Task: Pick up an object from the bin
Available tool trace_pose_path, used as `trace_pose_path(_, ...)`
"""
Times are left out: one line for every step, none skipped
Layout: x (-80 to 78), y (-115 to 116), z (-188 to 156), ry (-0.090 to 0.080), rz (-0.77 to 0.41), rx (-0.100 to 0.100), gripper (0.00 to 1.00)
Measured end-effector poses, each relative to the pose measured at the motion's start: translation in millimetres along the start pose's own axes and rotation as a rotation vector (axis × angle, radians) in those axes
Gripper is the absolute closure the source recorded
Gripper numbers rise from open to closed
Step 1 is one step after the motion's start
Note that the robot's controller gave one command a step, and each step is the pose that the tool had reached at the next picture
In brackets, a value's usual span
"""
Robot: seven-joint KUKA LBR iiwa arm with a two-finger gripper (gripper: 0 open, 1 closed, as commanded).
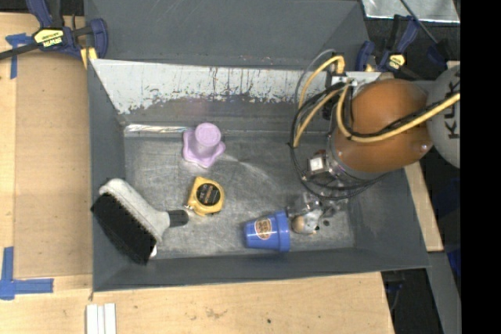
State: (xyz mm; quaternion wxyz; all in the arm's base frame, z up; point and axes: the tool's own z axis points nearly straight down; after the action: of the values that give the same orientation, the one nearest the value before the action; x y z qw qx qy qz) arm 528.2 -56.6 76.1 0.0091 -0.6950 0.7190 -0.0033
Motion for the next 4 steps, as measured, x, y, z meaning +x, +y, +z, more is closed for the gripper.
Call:
trace_pose_path(47.4,3.6,1.2,-0.002,-0.144,-0.010,1.00)
trace_pose_path(47.5,3.5,1.2,-0.002,-0.143,-0.010,1.00)
trace_pose_path(46.6,-5.0,2.6,-0.004,-0.185,-0.022,1.00)
trace_pose_path(28.0,10.6,1.4,0.010,-0.217,-0.005,1.00)
